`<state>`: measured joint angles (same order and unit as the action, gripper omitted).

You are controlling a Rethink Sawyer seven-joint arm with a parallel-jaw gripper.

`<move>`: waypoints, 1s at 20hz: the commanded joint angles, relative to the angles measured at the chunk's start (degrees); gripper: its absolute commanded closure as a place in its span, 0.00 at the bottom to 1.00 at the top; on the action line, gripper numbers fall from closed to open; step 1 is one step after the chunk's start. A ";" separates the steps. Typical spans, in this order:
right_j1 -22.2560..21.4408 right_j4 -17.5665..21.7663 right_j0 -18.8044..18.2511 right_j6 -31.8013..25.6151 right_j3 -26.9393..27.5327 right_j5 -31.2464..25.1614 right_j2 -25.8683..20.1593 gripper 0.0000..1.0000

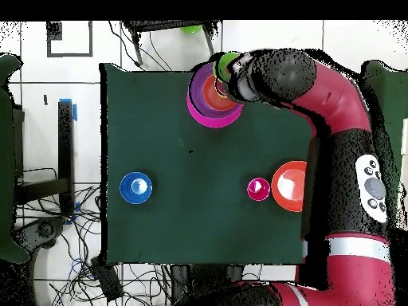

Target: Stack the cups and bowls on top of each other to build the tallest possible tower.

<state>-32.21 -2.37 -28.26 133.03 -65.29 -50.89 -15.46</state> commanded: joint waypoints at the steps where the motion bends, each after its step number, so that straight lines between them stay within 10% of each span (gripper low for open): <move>1: 3.07 4.01 -0.49 -10.29 -5.71 2.37 -4.27 1.00; 20: 3.03 5.77 -0.70 -10.66 -6.21 3.65 -3.98 1.00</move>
<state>-32.21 -0.58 -28.33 133.03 -65.29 -50.58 -15.46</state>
